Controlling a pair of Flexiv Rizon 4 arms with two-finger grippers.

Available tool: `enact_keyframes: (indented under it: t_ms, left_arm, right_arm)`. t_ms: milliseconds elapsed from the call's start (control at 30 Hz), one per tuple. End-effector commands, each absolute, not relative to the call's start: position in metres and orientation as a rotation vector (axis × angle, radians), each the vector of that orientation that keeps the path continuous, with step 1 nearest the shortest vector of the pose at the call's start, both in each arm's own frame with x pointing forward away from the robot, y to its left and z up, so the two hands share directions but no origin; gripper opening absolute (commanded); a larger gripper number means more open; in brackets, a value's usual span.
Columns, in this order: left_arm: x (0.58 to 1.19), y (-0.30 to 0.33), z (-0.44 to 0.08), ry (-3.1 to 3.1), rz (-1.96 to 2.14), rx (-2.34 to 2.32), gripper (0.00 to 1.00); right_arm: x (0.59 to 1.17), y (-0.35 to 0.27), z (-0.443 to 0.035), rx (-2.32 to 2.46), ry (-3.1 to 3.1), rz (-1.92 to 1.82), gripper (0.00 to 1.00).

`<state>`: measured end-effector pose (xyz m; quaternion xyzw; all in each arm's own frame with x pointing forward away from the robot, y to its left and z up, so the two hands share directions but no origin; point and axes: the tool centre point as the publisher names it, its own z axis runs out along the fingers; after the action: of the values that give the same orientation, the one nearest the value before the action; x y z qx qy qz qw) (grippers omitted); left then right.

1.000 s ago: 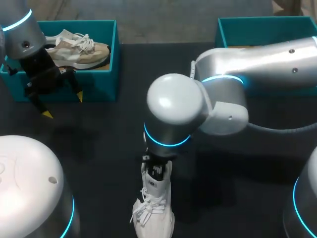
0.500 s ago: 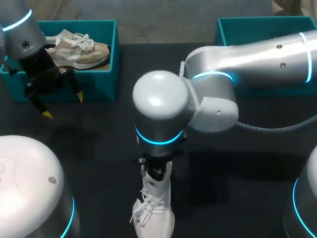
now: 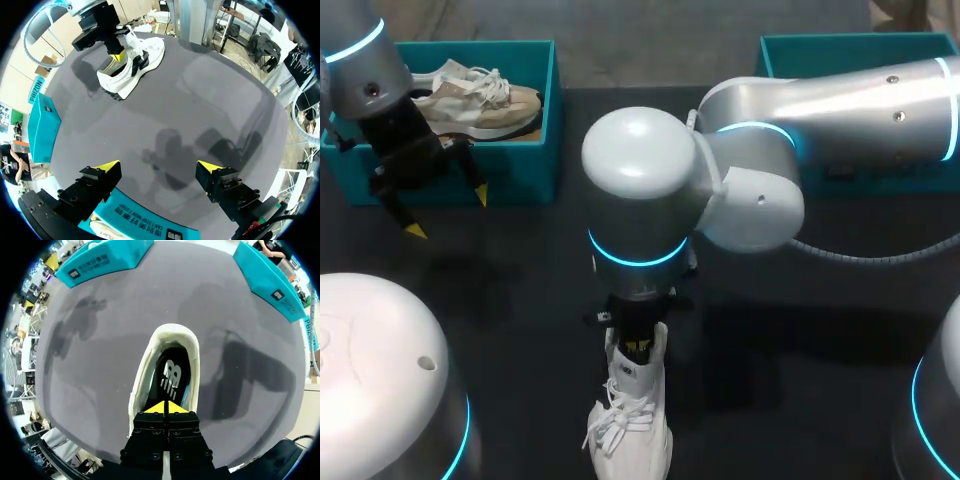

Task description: Take the shoe out of the shoebox, open the shoe tongue, remove and reinsert the insole, then place the shoe into the shoebox

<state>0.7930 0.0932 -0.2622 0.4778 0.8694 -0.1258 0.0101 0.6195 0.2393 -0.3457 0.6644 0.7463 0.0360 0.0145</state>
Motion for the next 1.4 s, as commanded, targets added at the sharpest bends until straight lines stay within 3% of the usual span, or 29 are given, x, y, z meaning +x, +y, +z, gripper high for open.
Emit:
enact_keyframes:
  t_ms: [33, 167, 233, 333, 700, 733, 800, 833, 1400]
  left_arm:
    - [0.793, 0.093, -0.262, 2.715, -0.388, 1.493, 1.0]
    - [0.793, 0.093, -0.262, 2.715, -0.388, 1.493, 1.0]
    - [0.793, 0.093, -0.262, 2.715, -0.388, 1.493, 1.0]
    - [0.793, 0.093, -0.262, 2.715, -0.388, 1.493, 1.0]
    - [0.793, 0.093, -0.262, 2.715, -0.388, 1.493, 1.0]
    - [0.793, 0.093, -0.262, 2.715, -0.388, 1.493, 1.0]
    - [0.793, 0.093, -0.262, 2.715, -0.388, 1.493, 1.0]
    - [0.793, 0.093, -0.262, 2.715, -0.388, 1.493, 1.0]
    - [0.793, 0.093, -0.262, 2.715, -0.388, 1.493, 1.0]
  right_arm:
    - [0.613, 0.239, -0.356, 2.242, 2.157, 0.154, 0.06]
    - [0.617, 0.239, -0.363, 2.268, 2.168, 0.145, 0.09]
    - [0.617, 0.241, -0.364, 2.268, 2.17, 0.148, 0.15]
    - [0.615, 0.245, -0.363, 2.282, 2.161, 0.126, 0.34]
    - [0.6, 0.257, -0.36, 2.312, 2.145, 0.104, 0.62]
    - [0.599, 0.258, -0.36, 2.314, 2.144, 0.102, 0.67]
    - [0.597, 0.259, -0.36, 2.316, 2.144, 0.102, 0.93]
    - [0.597, 0.26, -0.36, 2.317, 2.142, 0.099, 0.98]
    - [0.584, 0.265, -0.342, 2.329, 2.089, 0.119, 1.0]
